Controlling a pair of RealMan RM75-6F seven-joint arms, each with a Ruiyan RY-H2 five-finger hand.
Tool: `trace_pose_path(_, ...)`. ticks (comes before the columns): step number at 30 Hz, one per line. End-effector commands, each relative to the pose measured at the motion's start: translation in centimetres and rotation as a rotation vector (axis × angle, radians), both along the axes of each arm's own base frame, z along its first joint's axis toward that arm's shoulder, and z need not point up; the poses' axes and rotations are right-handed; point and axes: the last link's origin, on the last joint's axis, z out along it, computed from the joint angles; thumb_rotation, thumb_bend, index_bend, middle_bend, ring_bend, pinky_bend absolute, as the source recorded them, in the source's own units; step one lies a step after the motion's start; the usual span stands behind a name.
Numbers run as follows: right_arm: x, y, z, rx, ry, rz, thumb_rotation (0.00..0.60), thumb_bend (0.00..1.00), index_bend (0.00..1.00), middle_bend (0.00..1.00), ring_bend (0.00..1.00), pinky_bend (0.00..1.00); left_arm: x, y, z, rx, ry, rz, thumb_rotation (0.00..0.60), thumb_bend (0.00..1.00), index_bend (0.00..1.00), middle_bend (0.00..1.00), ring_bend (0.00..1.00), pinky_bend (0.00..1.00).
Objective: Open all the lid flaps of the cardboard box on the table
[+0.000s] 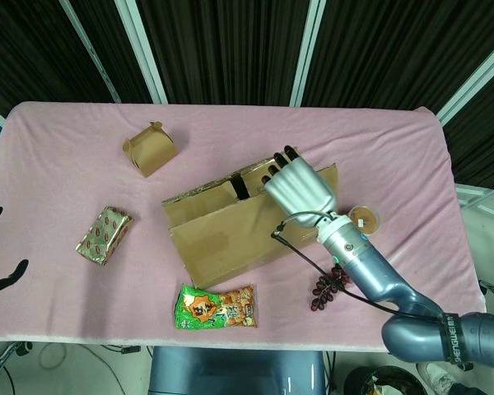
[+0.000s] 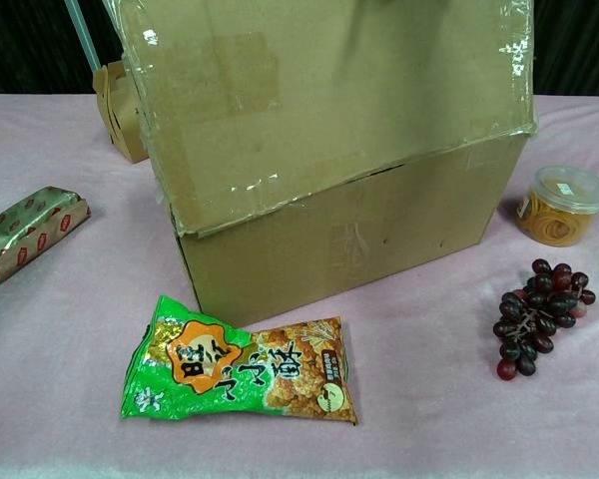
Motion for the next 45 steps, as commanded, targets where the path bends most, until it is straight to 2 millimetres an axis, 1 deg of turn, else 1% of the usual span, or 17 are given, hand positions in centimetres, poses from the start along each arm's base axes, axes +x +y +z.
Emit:
trace_pose_path(1,-0.2,0.6,0.6,-0.005,0.028,-0.007,0.6,0.64,0.51,0.45,0.26,0.25,0.0,0.0,0.0,-0.001,-0.001,0.0,0.6,0.22,0.03,0.07,0.01,0.0)
trace_pose_path(9,-0.6,2.3,1.9,0.024,0.075,-0.035,0.6,0.63,0.51,0.45,0.26,0.25,0.0,-0.1,0.0,-0.006,0.0,0.001,0.6,0.22,0.03,0.07,0.01,0.0)
trace_pose_path(14,-0.4,3.4,2.4,0.043,0.108,-0.025,0.6,0.61,0.51,0.45,0.26,0.25,0.1,-0.1,0.0,-0.007,0.0,0.002,0.6,0.23,0.03,0.07,0.01,0.0)
trace_pose_path(23,0.4,4.8,3.9,0.033,0.156,0.02,0.6,0.41,0.48,0.43,0.26,0.25,0.0,-0.1,0.0,-0.003,0.002,0.004,0.6,0.23,0.03,0.07,0.01,0.0)
trace_pose_path(28,0.4,5.4,4.4,0.039,0.185,0.016,0.6,0.36,0.46,0.42,0.26,0.25,0.0,-0.1,0.0,-0.005,0.004,0.004,0.6,0.22,0.03,0.07,0.01,0.0)
trace_pose_path(36,-0.2,6.0,4.8,0.073,0.223,-0.027,0.6,0.33,0.44,0.42,0.26,0.25,0.0,0.0,0.0,-0.009,0.005,0.01,0.6,0.23,0.03,0.07,0.01,0.0)
trace_pose_path(45,-1.0,6.7,5.0,0.121,0.285,-0.019,0.6,0.32,0.44,0.42,0.26,0.25,0.0,-0.1,0.0,-0.01,0.007,0.009,0.6,0.23,0.03,0.07,0.01,0.0)
